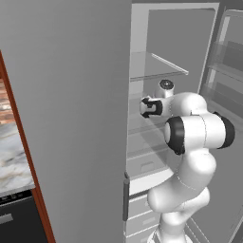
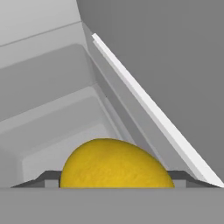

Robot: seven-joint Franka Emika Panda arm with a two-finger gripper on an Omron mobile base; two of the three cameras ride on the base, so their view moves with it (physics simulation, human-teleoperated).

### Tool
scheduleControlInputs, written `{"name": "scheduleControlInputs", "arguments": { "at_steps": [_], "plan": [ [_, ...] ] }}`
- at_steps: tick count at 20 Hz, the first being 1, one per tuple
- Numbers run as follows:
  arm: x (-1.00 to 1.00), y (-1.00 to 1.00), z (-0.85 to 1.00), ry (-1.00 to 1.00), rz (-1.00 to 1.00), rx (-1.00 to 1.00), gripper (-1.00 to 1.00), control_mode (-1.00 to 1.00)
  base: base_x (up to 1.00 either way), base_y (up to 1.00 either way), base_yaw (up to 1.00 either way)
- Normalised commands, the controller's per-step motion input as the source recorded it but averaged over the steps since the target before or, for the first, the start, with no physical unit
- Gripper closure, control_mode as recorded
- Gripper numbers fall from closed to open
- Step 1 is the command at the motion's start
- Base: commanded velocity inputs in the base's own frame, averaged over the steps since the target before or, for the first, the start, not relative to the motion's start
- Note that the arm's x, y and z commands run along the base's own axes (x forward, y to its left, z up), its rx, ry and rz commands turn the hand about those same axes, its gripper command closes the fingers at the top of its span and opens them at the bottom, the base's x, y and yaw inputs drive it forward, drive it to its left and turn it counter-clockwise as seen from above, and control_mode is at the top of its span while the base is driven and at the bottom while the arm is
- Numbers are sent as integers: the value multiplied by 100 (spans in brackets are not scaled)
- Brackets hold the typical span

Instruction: Grab the lemon and onion from the fridge, place them in the blender, close the lid, and turn on the blender to create a marinade.

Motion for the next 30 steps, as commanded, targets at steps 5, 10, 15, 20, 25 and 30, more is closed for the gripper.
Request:
{"name": "scheduleControlInputs", "arguments": {
  "at_steps": [5, 10, 15, 20, 25, 30],
  "plan": [
    [0, 0, -13, 0, 0, 0, 100, -100, 0, 0, 0],
    [-41, 18, 0, 0, 2, 0, 100, -100, 0, 0, 0],
    [-86, 22, 11, 0, 10, -1, 100, -100, 0, 0, 0],
    [-100, 25, 34, 0, 14, -6, 100, -100, 0, 0, 0],
    [-100, 5, 49, 0, 10, -3, 100, -100, 0, 0, 0],
    [-100, 0, 51, 0, 5, -2, 100, -100, 0, 0, 0]
  ]
}}
